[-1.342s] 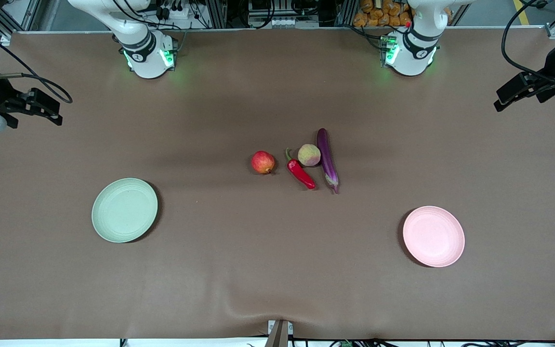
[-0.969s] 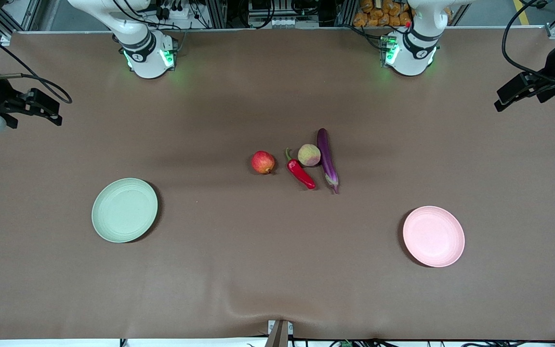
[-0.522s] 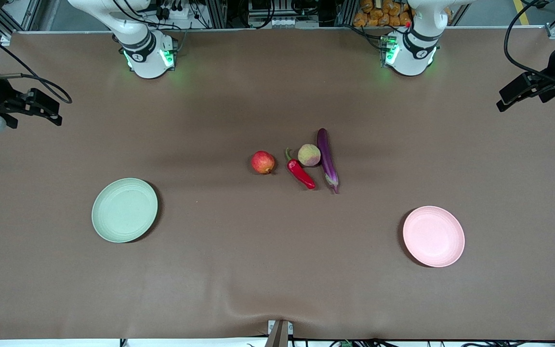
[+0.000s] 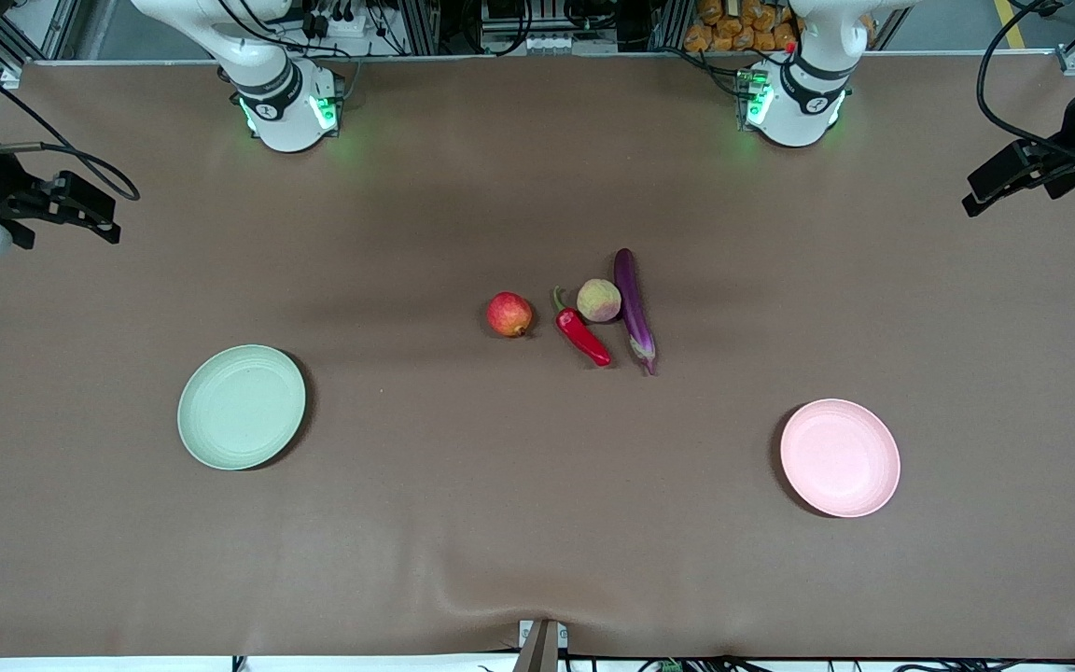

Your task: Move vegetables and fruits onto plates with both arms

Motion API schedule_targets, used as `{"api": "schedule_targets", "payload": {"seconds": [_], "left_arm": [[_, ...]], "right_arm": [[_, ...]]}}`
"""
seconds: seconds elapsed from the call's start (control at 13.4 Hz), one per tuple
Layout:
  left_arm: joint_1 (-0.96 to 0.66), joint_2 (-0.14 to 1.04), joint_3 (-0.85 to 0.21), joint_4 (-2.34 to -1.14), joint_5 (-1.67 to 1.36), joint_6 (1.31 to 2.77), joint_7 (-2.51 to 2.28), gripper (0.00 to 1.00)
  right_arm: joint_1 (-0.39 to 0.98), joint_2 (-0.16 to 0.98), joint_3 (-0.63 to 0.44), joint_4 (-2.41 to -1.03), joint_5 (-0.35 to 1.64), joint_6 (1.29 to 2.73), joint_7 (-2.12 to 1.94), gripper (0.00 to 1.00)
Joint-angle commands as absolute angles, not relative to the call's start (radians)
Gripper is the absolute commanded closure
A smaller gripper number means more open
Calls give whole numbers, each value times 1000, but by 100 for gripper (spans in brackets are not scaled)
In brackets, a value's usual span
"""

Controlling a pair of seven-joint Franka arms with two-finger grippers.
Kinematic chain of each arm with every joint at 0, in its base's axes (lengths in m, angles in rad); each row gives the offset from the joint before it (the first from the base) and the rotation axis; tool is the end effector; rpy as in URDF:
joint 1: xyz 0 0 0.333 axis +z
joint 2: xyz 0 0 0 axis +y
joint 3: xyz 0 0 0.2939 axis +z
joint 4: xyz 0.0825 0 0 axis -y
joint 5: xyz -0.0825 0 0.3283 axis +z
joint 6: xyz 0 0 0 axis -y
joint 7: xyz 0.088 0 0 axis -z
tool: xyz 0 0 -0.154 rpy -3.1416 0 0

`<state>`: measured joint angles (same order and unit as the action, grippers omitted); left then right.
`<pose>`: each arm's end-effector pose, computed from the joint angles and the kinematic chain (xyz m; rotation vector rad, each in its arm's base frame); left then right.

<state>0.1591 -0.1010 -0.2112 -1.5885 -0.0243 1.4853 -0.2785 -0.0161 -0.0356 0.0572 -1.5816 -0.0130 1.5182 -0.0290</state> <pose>0.4599 -0.0328 0.5879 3.1193 0.3532 -0.0077 0.4815 0.0182 0.5639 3.1242 0.1087 -0.0434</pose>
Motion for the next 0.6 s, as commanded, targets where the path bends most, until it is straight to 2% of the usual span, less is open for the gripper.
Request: {"api": "schedule_targets", "payload": {"seconds": [0.0, 0.52], "left_arm": [[172, -106, -218, -1577, -23, 1463, -259, 0], [172, -107, -218, -1583, -23, 1462, -256, 0]], "right_arm": [[-29, -25, 61, -1559, 9, 1508, -38, 0], [-31, -23, 61, -1559, 21, 1509, -38, 0]]}}
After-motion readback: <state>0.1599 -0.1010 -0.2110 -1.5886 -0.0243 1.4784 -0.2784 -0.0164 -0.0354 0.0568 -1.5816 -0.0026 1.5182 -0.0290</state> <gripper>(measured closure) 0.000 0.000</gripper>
